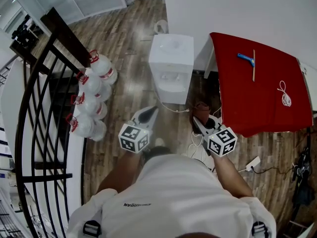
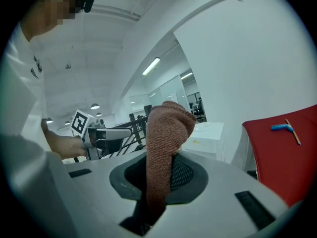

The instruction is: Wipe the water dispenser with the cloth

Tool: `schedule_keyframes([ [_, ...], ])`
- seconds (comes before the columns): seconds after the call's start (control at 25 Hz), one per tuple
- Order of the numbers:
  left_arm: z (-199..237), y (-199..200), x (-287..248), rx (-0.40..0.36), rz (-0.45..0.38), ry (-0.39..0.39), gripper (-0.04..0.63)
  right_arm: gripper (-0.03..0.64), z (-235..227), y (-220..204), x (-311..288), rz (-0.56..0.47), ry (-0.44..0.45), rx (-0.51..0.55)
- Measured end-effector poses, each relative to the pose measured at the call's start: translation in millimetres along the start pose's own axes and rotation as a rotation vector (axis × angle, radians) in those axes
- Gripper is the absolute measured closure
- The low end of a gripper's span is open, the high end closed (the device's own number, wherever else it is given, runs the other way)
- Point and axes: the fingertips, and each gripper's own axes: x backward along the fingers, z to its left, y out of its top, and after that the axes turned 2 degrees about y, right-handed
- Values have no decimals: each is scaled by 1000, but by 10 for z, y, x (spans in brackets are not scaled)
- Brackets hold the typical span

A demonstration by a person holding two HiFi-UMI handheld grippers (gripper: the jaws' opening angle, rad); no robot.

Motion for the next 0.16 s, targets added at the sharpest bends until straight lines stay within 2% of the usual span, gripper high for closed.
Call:
schedule_keyframes([
  [0.16, -18, -31, 14, 4, 4, 5, 603, 563, -13, -30, 30, 4, 0, -4],
])
